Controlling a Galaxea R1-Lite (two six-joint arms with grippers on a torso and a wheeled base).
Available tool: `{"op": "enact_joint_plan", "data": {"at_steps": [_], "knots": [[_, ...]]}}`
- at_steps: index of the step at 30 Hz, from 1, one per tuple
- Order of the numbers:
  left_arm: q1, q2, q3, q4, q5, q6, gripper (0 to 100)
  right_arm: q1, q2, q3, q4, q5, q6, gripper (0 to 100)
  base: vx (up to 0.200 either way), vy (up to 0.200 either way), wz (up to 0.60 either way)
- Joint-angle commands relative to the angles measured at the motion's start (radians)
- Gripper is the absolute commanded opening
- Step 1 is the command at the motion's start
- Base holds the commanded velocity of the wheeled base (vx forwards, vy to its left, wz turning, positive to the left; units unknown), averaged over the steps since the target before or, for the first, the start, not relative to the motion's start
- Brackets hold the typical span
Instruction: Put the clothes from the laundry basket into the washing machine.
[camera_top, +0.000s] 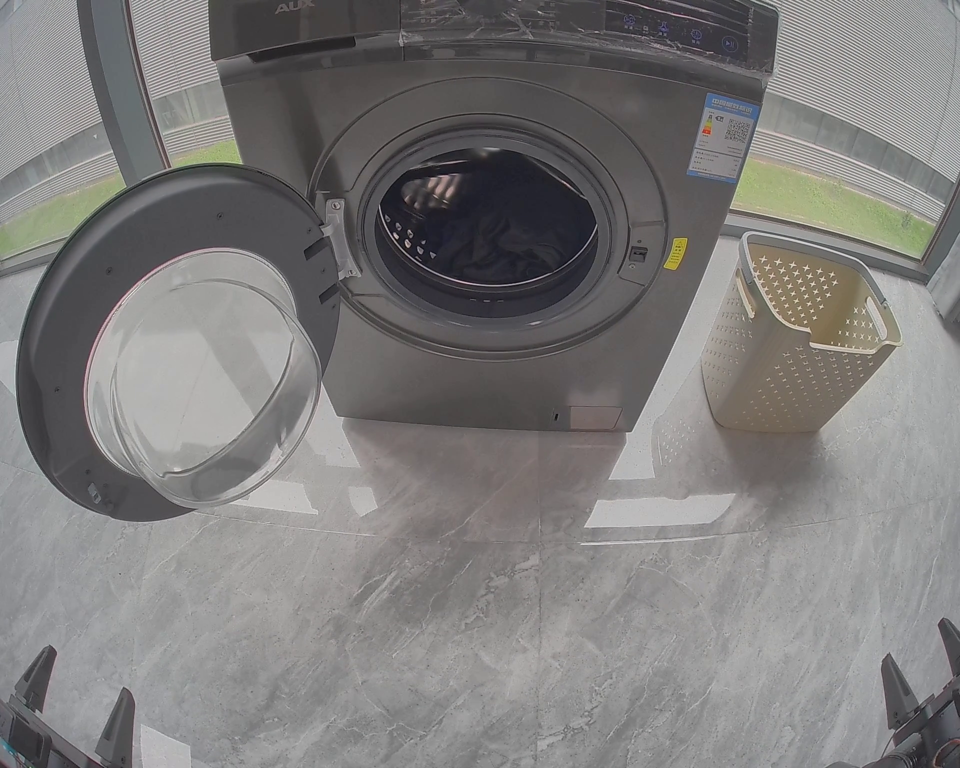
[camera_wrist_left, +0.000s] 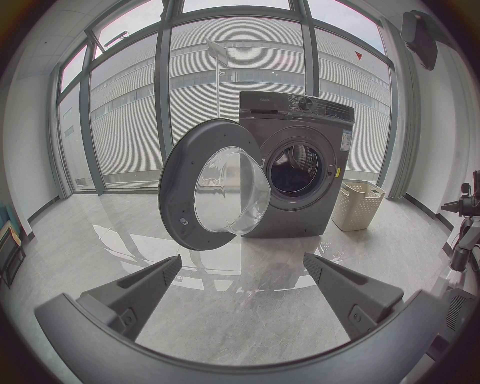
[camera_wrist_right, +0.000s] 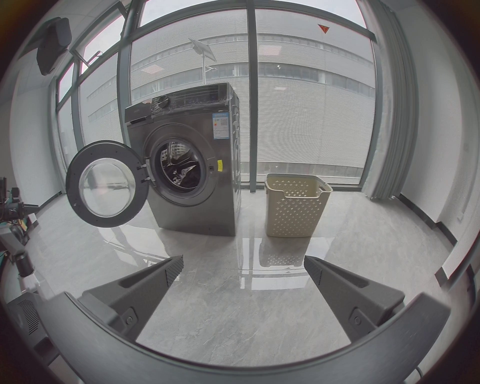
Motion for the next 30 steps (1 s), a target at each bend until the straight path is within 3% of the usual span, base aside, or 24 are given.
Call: {"op": "enact_joint_plan", "data": {"at_steps": [1, 30], "knots": [[0.0, -0.016, 0.016, -0.004, 0.004, -0.004, 100, 0.001, -0.006, 0.005, -0.007, 0.027, -0.013, 100, 0.0, 0.2, 0.0], [0.0, -0.015, 0.016, -0.004, 0.007, -0.008, 100, 0.001, -0.008, 0.007, -0.007, 0.02, -0.013, 100, 0.0, 0.2, 0.0]]}}
